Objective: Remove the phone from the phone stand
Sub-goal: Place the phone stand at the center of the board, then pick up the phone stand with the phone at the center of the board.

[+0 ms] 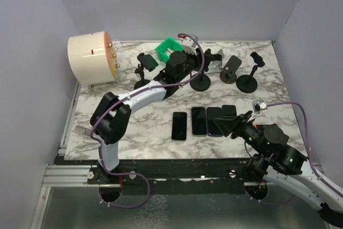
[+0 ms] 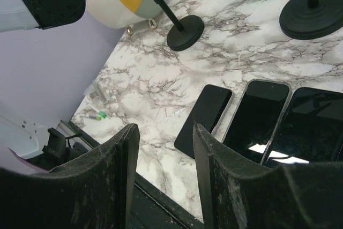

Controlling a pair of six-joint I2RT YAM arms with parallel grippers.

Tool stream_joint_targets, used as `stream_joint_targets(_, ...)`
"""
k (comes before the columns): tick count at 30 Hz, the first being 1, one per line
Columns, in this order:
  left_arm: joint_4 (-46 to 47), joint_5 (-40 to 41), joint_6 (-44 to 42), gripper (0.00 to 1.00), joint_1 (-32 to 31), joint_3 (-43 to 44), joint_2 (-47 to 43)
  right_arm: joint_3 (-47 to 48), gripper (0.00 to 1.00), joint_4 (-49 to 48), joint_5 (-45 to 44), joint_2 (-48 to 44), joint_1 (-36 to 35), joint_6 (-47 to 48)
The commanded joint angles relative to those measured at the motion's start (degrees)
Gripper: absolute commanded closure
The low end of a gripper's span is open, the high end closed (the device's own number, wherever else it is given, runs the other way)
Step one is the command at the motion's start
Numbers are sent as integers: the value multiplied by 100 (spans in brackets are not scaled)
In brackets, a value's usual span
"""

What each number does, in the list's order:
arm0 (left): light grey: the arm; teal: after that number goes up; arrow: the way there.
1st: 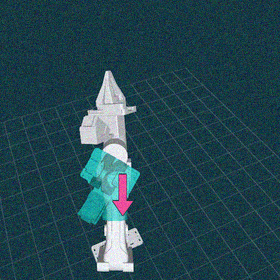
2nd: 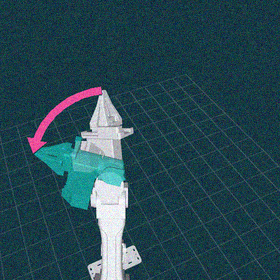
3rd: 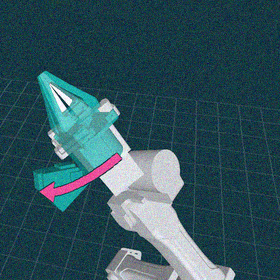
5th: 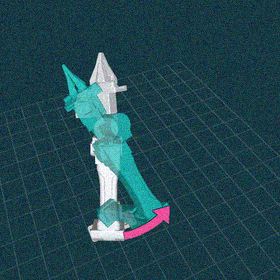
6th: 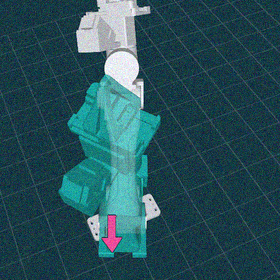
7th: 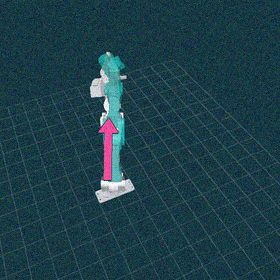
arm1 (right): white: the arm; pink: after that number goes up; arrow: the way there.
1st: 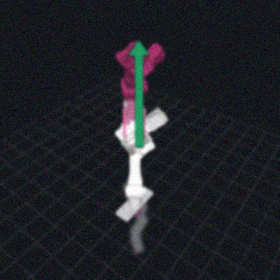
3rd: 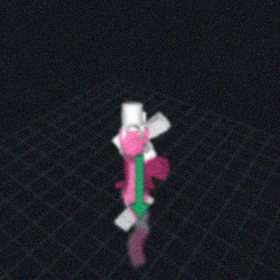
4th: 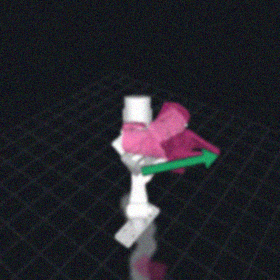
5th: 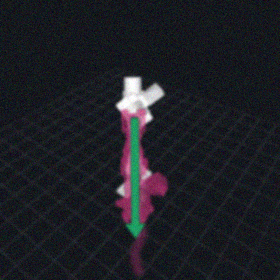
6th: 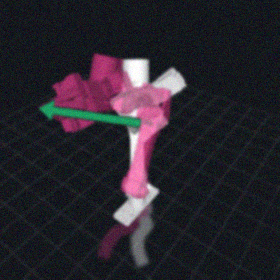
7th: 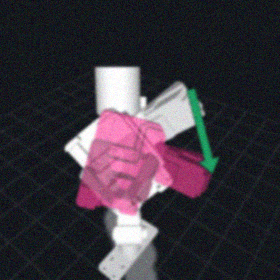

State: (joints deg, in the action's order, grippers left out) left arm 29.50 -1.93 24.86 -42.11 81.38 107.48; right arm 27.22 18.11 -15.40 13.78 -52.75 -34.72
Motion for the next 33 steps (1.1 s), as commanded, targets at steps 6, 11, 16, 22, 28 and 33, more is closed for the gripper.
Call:
stream_joint_targets(6,373,-270,-99,38,13,-172,-617,65,51,128,-136,-9,15,-77)
stream_joint_targets(11,365,-206,-242,26,11,-411,-1133,98,51,203,-156,-29,19,-96)
stream_joint_targets(16,344,340,-750,4,18,-1335,-2477,11,51,210,-205,-59,18,-136)
stream_joint_targets(22,-440,1989,-863,1,17,-2499,-4276,-195,51,-80,-306,38,16,-185)
stream_joint_targets(28,-1840,3595,-55,1,22,-2966,-5256,-311,51,-647,-240,493,12,-199)
stream_joint_targets(33,-3006,4900,943,6,52,-2689,-4977,-192,51,-957,-15,1135,14,-262)
